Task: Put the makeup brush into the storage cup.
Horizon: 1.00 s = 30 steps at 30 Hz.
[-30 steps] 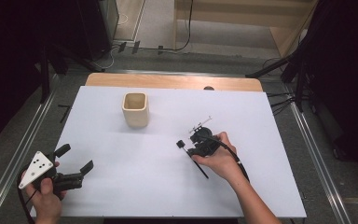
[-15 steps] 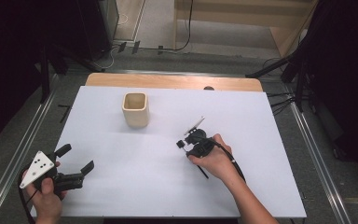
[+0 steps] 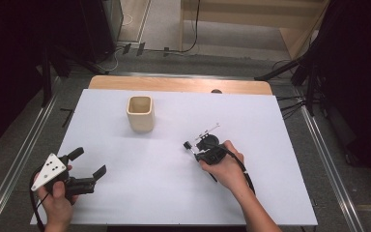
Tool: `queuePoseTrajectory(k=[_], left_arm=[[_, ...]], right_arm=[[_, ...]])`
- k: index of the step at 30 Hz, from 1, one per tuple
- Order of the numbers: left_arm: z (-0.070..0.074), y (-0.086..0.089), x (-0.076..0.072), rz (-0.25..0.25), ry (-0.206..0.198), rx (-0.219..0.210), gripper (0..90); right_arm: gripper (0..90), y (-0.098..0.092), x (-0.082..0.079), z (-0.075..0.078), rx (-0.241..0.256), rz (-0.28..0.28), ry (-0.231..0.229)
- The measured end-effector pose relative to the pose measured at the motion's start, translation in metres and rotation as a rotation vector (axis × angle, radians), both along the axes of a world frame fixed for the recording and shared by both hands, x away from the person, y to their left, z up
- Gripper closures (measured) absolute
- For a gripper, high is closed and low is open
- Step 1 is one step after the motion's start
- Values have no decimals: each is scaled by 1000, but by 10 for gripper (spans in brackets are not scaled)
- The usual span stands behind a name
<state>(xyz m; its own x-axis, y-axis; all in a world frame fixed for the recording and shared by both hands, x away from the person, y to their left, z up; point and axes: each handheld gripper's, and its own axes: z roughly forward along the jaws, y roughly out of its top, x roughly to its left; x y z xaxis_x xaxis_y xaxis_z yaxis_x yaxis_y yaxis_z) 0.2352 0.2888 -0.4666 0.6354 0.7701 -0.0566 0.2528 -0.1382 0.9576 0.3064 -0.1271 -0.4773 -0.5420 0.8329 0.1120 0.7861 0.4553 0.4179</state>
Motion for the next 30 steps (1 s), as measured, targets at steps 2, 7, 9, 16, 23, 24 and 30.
queuePoseTrajectory(k=[2,7,9,16,23,24,30], left_arm=[[1,-4,1,-6,1,2,0],[5,-29,8,-43,-5,5,0],[7,-38,11,-62,-6,1,0],[11,-77,24,-105,-15,-14,0],[15,-106,33,-119,-45,-26,0],[15,-106,33,-119,-45,-26,0],[11,-122,34,-160,-39,-34,0]], right_arm=[[874,-2,-2,2,15,-6,-17],[875,-13,-9,14,101,-14,-117],[875,-19,-14,22,156,-14,-174],[875,-27,-24,31,233,-32,-296],[875,-35,-31,32,340,-39,-377],[875,-35,-31,32,340,-39,-377],[875,-40,-37,33,417,-64,-432]])
